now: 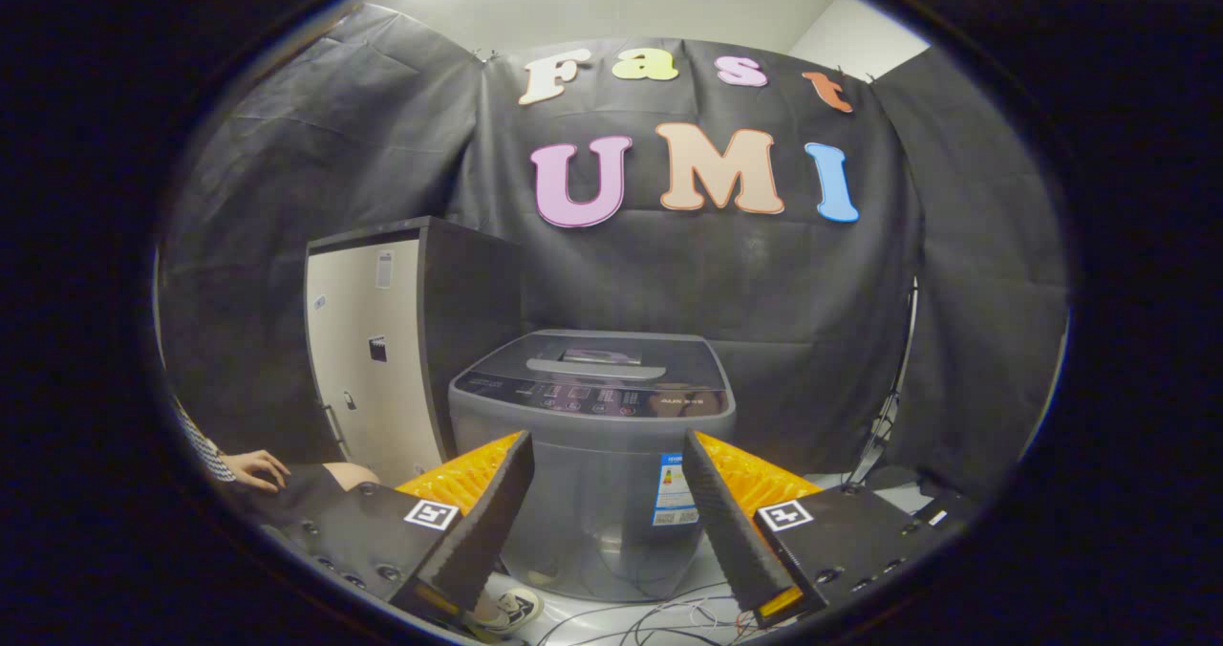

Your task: Put the clothes into the washing machine and then close the washing machine lid.

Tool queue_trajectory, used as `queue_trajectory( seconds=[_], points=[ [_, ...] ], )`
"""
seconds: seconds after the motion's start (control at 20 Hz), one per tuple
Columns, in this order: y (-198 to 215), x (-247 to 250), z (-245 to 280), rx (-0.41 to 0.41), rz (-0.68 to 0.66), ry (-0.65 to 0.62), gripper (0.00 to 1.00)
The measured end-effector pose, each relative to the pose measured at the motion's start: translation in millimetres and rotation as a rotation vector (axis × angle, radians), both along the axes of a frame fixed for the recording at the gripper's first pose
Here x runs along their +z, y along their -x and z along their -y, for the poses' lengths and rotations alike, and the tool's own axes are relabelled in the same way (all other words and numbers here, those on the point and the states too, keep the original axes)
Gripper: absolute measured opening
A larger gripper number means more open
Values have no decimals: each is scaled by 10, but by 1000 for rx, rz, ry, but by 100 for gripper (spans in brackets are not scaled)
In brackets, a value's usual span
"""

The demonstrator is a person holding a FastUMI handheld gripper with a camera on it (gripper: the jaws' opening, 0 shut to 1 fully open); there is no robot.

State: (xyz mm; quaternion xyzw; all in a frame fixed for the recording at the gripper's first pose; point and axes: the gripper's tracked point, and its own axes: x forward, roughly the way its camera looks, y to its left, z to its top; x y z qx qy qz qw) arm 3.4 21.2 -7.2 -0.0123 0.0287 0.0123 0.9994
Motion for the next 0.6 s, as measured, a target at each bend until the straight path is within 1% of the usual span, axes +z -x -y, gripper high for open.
queue_trajectory(
  seconds=[0.1, 0.15, 0.25, 0.6],
  points=[
    [40, -24, 4, -6, 11, -20, 98],
    [-2, -9, 22, -10, 26, -23, 98],
    [80, 88, 65, -18, 58, -42, 98],
    [49, 43, 37, -14, 54, -28, 97]
  ],
)
